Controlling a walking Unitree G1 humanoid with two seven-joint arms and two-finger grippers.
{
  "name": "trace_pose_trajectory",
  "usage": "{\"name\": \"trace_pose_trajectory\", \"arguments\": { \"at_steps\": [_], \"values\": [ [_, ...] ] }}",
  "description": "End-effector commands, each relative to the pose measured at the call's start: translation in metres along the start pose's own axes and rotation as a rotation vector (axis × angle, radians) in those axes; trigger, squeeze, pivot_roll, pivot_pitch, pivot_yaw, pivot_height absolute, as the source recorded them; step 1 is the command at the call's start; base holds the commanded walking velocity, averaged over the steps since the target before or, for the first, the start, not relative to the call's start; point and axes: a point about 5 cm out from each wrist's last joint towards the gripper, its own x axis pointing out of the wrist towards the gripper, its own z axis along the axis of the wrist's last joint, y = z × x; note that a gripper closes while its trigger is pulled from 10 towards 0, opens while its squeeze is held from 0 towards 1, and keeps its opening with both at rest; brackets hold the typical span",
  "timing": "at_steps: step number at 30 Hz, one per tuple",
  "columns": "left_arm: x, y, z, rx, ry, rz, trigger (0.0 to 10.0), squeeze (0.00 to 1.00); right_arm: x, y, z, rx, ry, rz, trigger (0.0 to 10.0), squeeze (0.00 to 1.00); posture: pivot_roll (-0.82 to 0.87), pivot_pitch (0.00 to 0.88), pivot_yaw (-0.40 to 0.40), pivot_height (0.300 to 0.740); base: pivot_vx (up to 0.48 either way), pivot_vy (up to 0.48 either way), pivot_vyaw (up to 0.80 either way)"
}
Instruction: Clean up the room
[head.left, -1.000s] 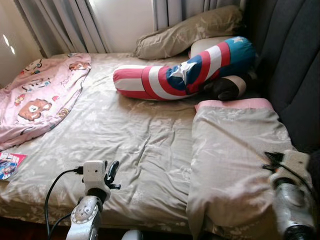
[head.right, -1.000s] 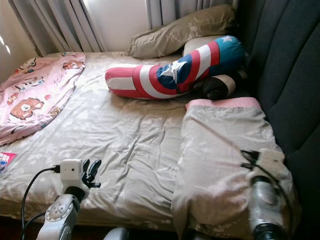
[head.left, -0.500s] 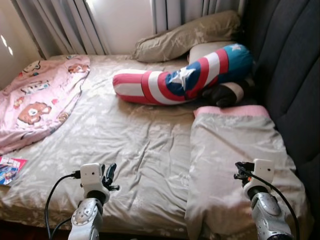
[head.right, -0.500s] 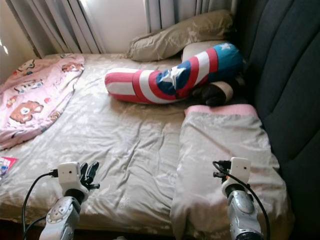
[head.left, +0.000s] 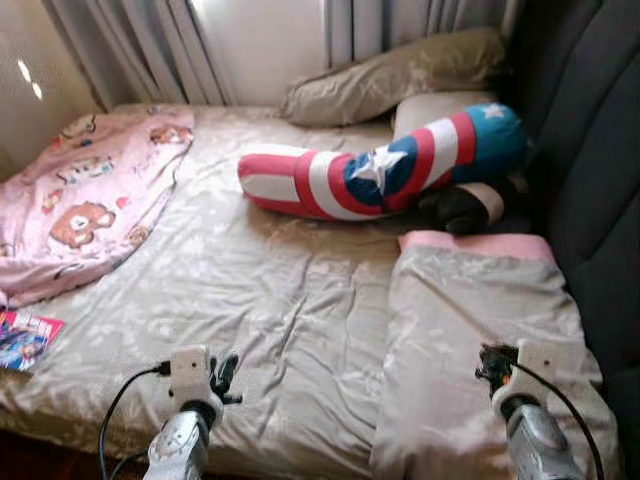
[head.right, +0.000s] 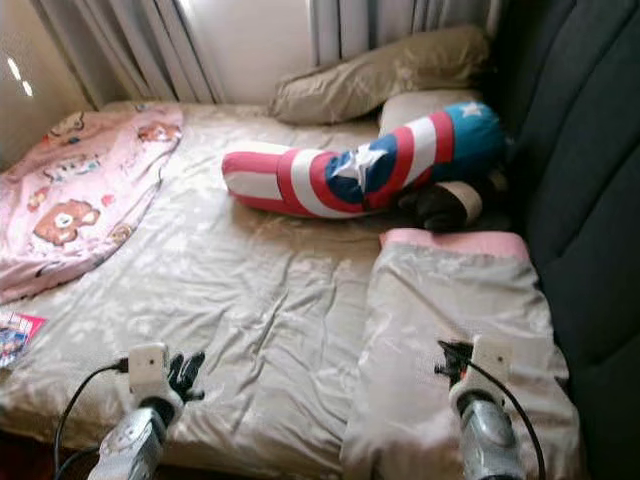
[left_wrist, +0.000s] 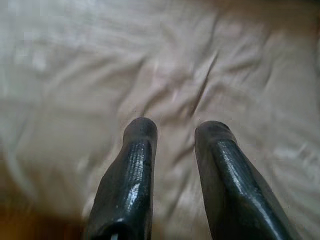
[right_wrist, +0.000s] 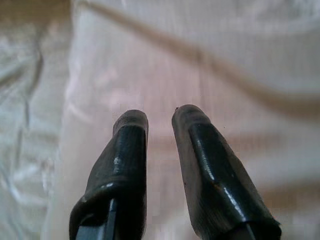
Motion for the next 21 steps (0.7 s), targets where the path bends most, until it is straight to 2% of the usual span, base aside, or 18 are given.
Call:
{"name": "trace_pose_trajectory", "arguments": {
  "at_steps": [1, 5, 8, 14, 21],
  "values": [
    [-0.009, 0.013, -0.022, -0.004, 0.110, 0.041, 10.0, 0.00, -0.010, -0.012, -0.026, -0.013, 0.115, -0.050, 10.0, 0.00, 0.00, 0.000, 0.030, 0.740, 0.000, 0.000, 0.00],
    [-0.023, 0.022, -0.051, -0.001, 0.249, 0.082, 10.0, 0.00, -0.021, -0.020, -0.052, -0.024, 0.232, -0.085, 10.0, 0.00, 0.00, 0.000, 0.025, 0.740, 0.000, 0.000, 0.00],
    [-0.037, 0.025, -0.074, -0.011, 0.357, 0.112, 10.0, 0.00, -0.028, -0.018, -0.067, -0.042, 0.285, -0.061, 10.0, 0.00, 0.00, 0.000, 0.025, 0.740, 0.000, 0.000, 0.00],
    [-0.045, 0.020, -0.088, -0.008, 0.425, 0.106, 10.0, 0.00, -0.035, -0.020, -0.079, -0.085, 0.337, -0.077, 10.0, 0.00, 0.00, 0.000, 0.031, 0.740, 0.000, 0.000, 0.00],
    [-0.045, 0.019, -0.089, -0.005, 0.427, 0.102, 10.0, 0.00, -0.035, -0.019, -0.079, -0.092, 0.343, -0.073, 10.0, 0.00, 0.00, 0.000, 0.031, 0.740, 0.000, 0.000, 0.00]
  ]
}}
